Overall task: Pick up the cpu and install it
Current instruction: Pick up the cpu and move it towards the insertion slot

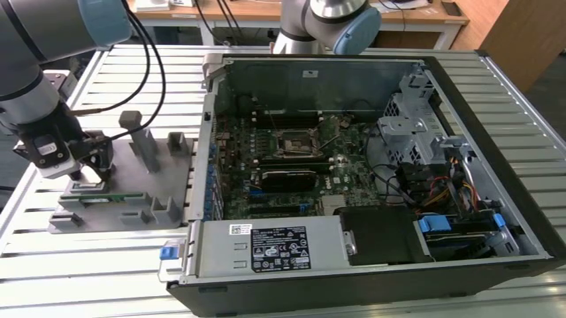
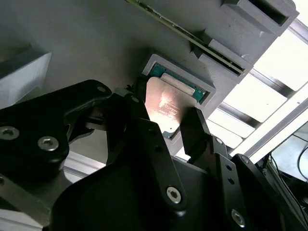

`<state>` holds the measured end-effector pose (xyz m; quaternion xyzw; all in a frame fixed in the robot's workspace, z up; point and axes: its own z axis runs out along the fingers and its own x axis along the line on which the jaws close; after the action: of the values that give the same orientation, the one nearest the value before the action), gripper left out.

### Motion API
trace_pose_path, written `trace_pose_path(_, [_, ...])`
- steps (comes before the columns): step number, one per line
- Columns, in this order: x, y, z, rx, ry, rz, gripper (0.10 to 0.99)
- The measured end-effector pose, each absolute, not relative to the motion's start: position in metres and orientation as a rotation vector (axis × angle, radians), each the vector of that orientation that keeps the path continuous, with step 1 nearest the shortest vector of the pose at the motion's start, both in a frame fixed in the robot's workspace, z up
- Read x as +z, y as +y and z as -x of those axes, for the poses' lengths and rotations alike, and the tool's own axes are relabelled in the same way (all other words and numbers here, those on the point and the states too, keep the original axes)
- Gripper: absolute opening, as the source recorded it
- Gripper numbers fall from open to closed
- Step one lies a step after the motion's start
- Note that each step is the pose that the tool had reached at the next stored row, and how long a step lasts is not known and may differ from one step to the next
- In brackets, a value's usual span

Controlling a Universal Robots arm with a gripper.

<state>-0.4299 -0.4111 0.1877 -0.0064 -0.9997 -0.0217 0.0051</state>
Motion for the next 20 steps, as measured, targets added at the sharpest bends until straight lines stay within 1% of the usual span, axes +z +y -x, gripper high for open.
trace_pose_path(9, [0.208, -0.411, 0.43, -0.068, -3.131, 0.02, 0.529])
trace_pose_path(20, [0.256, -0.411, 0.43, -0.068, -3.131, 0.02, 0.529])
